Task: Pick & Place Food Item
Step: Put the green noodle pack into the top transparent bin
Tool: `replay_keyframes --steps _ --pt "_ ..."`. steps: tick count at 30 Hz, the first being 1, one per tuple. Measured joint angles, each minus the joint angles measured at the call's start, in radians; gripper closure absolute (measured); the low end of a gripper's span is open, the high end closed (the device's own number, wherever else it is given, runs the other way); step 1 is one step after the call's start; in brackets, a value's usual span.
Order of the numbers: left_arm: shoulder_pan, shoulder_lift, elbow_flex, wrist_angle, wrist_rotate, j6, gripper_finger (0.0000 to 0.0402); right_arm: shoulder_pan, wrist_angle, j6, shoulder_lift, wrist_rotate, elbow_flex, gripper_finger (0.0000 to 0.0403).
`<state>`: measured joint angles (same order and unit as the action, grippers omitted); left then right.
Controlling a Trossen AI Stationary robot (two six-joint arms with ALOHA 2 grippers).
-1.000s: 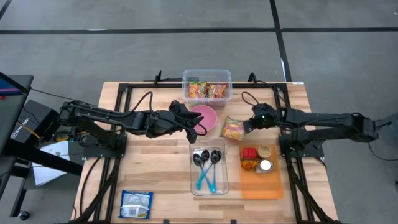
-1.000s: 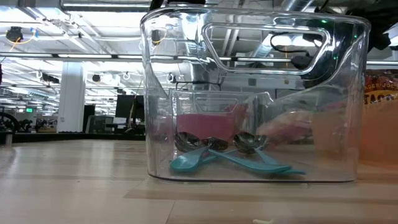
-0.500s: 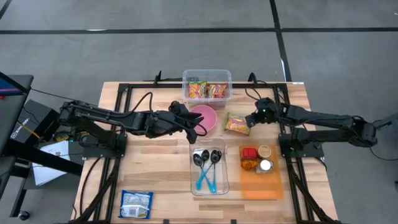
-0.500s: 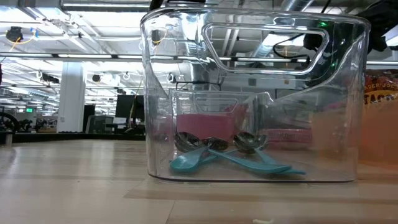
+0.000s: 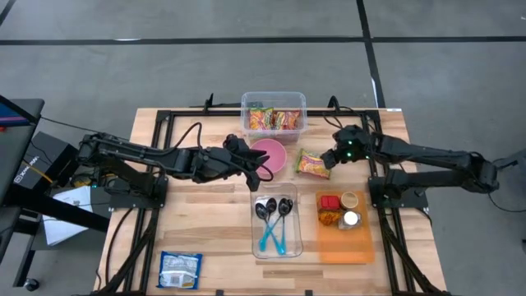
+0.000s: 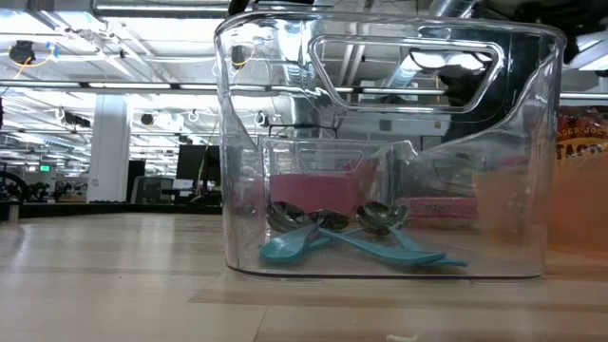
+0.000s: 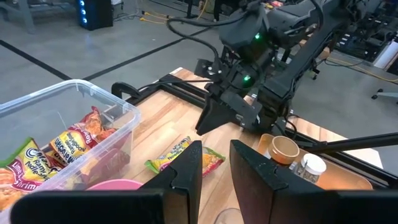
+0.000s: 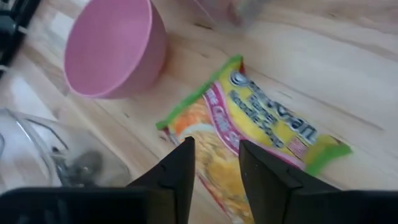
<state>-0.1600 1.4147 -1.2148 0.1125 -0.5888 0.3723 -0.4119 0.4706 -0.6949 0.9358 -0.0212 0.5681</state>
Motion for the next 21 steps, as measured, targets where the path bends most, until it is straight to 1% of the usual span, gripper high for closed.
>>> replay_keyframes --steps 3,9,13,17,21 --pt "0.003 0.000 0.000 0.003 -0.001 -0.001 0.0325 0.040 0.005 -0.051 0.088 0.029 0.057 0.0296" --pt "0.004 0.000 0.000 0.004 -0.002 -0.005 0.0325 0.091 0.101 -0.129 0.297 0.102 0.165 0.0300" --pt "-0.004 0.000 0.000 0.015 -0.003 -0.005 0.0325 0.091 0.134 -0.144 0.411 0.101 0.201 0.0300" --pt "-0.020 0.000 0.000 0.035 -0.002 -0.005 0.0325 0.094 0.152 -0.162 0.484 0.100 0.209 0.0300" --pt "-0.039 0.000 0.000 0.042 -0.002 -0.005 0.0325 0.105 0.149 -0.170 0.508 0.101 0.210 0.0300"
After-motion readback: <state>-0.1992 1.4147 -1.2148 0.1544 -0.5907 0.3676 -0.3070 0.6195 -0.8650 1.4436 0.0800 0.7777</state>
